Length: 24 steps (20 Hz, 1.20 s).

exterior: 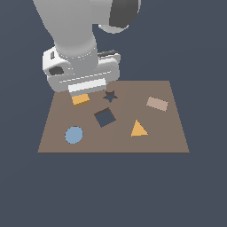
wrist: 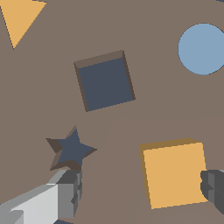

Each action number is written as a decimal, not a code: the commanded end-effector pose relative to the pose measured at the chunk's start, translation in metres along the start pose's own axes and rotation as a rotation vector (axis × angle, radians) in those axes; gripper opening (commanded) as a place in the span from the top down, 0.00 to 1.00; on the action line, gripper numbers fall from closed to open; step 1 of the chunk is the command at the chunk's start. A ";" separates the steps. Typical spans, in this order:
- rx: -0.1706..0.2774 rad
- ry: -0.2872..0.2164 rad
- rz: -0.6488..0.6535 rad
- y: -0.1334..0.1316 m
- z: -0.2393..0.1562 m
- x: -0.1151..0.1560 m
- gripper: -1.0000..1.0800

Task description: Insert a designated object into the corresponding slot on a board.

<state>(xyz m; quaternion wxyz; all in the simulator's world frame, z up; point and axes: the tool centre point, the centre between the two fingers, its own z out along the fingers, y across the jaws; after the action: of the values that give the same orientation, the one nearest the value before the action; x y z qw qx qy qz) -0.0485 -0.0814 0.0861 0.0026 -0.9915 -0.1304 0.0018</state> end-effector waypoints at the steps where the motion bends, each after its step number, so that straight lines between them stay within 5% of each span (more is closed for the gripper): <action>1: -0.002 0.001 -0.039 0.011 0.009 -0.006 0.04; 12: -0.005 0.002 -0.134 0.043 0.034 -0.018 0.04; 24: -0.006 0.002 -0.140 0.046 0.041 -0.018 0.04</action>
<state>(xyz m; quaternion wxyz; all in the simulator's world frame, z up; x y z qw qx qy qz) -0.0544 -0.1301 0.0473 -0.0001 -0.9799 -0.1994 -0.0002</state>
